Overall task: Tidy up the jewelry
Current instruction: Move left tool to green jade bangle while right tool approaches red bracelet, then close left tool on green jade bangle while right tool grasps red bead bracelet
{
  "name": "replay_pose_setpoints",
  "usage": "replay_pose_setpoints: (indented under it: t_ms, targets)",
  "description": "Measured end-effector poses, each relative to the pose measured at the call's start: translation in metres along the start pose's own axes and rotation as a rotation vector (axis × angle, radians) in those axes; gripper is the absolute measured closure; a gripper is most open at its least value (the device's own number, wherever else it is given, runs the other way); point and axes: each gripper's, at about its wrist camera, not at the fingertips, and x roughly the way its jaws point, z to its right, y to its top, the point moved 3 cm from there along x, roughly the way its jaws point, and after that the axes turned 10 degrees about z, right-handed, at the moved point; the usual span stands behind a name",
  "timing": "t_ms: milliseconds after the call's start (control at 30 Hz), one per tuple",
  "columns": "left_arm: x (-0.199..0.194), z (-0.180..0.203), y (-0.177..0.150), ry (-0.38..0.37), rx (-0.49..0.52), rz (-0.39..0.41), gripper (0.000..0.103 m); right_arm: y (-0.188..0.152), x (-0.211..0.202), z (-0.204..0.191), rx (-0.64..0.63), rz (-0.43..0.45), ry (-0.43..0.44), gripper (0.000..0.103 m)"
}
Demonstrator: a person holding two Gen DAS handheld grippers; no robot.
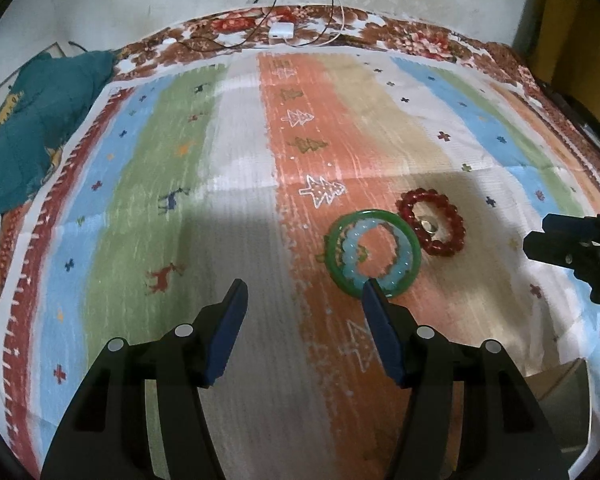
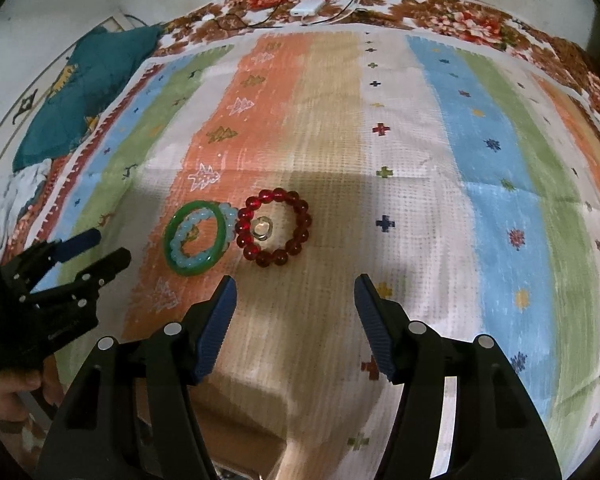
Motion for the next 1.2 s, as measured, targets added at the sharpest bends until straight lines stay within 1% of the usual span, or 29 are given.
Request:
replay_pose_setpoints:
  t_ms: [200,400,600,733,967,1200]
  targets:
    - [0.016,0.0,0.002,-0.008,0.012,-0.018,0.043,0.008,0.015,0.001,0.011,-0.008,0.009,0.042]
    - [0.032,-0.004,0.003,0.001,0.019,-0.035,0.043,0.016,0.035,0.004,0.007,-0.021,0.007,0.042]
    - [0.043,-0.006,0.006,-0.004,0.023,-0.043,0.043,0.015,0.054,0.014,0.018,-0.042,-0.008,0.042]
    - [0.051,-0.005,0.006,-0.003,0.037,-0.059,0.043,0.014,0.063,0.013,-0.003,-0.052,-0.006,0.042]
    - [0.061,-0.009,0.006,-0.008,0.03,-0.063,0.036,0.016,0.078,0.016,0.0,-0.055,-0.005,0.042]
    - [0.066,-0.012,0.002,0.016,0.059,-0.065,0.035,0.016,0.087,0.014,-0.039,-0.04,-0.02,0.042]
